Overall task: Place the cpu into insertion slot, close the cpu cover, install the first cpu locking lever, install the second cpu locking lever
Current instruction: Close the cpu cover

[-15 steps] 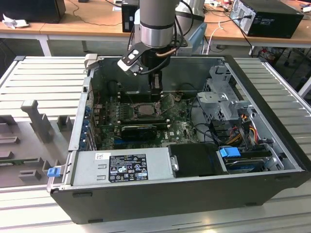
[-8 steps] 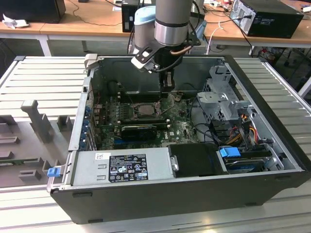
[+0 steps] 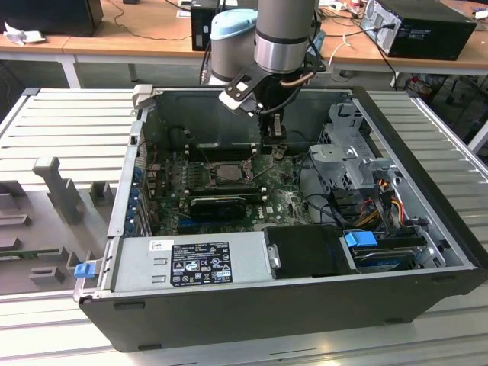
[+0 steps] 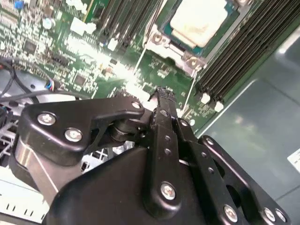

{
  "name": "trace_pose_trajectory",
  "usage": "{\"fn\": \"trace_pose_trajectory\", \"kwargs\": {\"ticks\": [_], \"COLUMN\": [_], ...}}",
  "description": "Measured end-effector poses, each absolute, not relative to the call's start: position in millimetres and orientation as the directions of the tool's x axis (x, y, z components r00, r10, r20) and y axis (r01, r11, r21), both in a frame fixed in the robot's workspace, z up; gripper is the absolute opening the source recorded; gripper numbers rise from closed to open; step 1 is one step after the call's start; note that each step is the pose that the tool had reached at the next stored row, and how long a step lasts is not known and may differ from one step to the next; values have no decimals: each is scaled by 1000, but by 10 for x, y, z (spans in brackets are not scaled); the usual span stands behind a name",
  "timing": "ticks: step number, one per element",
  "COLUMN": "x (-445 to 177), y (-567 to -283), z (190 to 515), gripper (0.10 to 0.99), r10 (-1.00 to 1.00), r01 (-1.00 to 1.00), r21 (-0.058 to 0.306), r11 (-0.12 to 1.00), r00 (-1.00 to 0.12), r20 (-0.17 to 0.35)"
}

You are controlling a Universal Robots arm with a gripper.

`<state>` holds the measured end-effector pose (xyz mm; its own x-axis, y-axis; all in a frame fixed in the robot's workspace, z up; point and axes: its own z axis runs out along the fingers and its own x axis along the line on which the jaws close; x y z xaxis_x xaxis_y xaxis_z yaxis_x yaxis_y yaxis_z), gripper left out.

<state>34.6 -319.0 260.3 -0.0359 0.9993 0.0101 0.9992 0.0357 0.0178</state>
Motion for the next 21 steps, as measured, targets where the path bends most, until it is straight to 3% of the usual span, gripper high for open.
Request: {"fn": "trace_pose_trajectory", "kwargs": {"ticks": [9,21], "x": [652,574], "y": [-3182,-3182], "z": [2560,2465], "gripper": [106,106], "r10": [999,999], "r01": [999,999], "r21": [18,15], "r11": [39,39], "r00": [-40,-40], "r20": [10,10]}}
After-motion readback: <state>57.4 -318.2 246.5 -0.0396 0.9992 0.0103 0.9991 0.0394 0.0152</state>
